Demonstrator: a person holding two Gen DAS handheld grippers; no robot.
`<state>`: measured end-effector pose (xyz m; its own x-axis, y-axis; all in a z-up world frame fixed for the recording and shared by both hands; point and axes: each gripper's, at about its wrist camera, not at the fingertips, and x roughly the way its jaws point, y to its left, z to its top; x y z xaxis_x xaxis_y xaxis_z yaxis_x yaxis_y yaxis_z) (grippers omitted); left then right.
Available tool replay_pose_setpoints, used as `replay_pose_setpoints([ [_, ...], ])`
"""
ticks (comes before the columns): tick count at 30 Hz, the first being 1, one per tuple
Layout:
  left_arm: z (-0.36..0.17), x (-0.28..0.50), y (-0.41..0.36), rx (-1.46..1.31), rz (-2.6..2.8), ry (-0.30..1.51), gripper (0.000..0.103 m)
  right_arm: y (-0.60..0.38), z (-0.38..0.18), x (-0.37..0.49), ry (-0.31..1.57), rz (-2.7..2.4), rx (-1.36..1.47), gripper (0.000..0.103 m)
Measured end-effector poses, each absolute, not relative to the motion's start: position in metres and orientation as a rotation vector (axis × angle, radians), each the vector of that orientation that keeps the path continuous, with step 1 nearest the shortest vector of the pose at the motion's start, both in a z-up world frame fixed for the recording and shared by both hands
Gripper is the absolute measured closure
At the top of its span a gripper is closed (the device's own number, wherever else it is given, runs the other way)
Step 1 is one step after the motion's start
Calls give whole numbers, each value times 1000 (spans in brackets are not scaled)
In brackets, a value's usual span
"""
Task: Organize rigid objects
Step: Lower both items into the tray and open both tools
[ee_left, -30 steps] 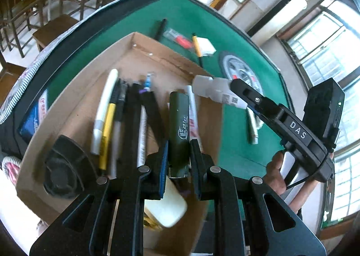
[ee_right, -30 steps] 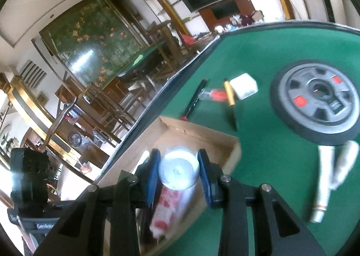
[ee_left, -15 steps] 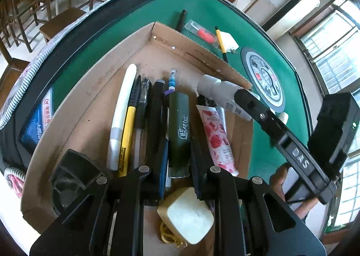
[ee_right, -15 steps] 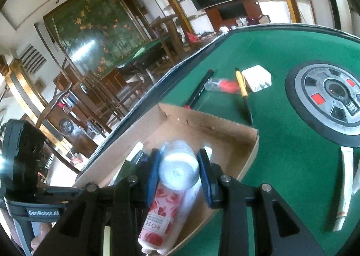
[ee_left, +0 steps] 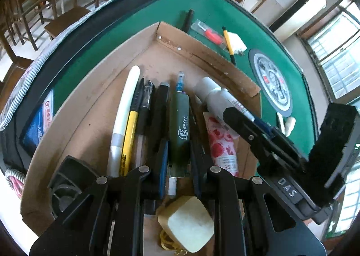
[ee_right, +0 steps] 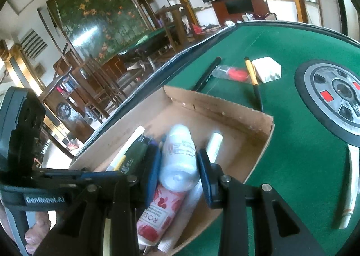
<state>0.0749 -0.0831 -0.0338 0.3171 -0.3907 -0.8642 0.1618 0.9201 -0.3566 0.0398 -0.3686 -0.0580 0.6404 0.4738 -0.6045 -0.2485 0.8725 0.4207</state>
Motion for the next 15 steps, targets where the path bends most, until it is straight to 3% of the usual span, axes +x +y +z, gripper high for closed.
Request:
replay_pose_setpoints([
  [10, -34, 72, -85, -185, -358, 1194, 85, -372, -59, 41, 791, 425, 336, 68],
  [15, -33, 68, -87, -173, -357, 1177, 82, -370, -60, 39, 787, 449, 348, 55],
])
